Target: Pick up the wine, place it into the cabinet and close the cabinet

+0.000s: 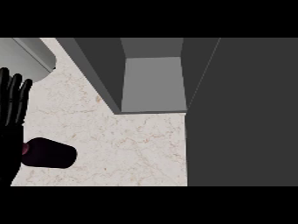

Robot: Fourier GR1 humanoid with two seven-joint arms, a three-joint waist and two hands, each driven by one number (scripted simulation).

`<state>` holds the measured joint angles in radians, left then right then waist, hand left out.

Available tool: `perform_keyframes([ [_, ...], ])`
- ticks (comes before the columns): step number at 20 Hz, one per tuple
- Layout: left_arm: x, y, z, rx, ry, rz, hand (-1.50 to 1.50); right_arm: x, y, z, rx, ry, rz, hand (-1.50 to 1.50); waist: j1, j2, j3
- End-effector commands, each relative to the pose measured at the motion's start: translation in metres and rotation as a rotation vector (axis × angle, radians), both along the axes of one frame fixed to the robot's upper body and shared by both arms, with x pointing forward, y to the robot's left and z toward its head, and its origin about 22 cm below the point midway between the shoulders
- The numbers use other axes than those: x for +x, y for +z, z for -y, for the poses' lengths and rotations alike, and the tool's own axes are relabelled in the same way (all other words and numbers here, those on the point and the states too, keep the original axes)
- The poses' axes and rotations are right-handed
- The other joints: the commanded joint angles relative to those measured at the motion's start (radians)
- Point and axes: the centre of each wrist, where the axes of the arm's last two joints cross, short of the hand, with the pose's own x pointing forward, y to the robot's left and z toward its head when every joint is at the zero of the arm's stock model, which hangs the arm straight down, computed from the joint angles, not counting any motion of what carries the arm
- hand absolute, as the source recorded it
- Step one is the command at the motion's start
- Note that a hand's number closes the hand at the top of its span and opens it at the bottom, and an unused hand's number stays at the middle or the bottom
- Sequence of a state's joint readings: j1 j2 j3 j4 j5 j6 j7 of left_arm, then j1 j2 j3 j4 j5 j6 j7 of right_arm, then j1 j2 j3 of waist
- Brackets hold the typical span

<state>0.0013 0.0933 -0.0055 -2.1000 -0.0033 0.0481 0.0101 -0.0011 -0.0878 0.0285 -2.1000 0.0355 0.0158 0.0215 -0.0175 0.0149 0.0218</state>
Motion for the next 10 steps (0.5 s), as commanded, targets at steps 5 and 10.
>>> perform_keyframes([
  [5,0.014,0.004,-0.060,0.052,0.146,0.024,-1.50,-0.028,0.008,0.008,0.025,-0.057,0.060,-1.50,0.013,-0.016,-0.022],
  [10,0.017,-0.014,-0.045,-0.327,0.046,-0.179,-1.50,-0.046,-0.004,-0.005,0.076,0.209,-0.164,-1.50,0.010,-0.019,-0.022],
])
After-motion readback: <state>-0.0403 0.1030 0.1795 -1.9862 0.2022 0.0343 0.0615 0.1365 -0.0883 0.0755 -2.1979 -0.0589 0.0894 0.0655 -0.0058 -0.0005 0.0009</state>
